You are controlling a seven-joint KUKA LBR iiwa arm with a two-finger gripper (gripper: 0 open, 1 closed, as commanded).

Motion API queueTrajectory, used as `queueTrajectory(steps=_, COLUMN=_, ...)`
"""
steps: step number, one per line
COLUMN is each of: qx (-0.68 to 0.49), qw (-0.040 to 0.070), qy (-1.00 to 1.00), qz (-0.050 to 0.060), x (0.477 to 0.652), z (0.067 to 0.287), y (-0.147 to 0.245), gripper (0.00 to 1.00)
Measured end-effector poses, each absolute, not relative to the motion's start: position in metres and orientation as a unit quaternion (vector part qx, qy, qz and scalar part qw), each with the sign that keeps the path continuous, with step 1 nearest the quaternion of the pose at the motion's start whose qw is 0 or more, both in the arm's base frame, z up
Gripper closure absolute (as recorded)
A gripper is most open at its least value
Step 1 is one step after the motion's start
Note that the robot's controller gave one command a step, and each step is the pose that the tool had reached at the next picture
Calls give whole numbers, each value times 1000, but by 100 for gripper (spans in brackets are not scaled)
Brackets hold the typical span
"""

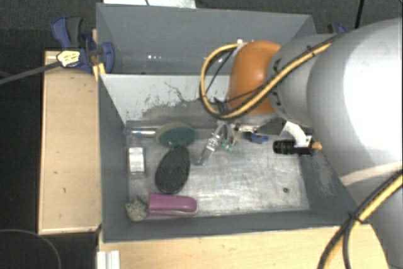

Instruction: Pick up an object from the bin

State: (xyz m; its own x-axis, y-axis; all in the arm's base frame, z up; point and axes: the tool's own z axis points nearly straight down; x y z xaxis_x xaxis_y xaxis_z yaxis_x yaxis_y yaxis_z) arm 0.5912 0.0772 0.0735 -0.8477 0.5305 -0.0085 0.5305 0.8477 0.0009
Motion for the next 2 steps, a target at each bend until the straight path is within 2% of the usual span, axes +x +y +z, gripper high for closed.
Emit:
queueTrajectory(steps=1, qx=271, qw=3, qy=962, qz=4, x=564, z=144, y=136, gripper=0)
queueTrajectory(steps=2, qx=203, qw=11, qy=979, qz=4, x=575, z=106, y=138, gripper=0)
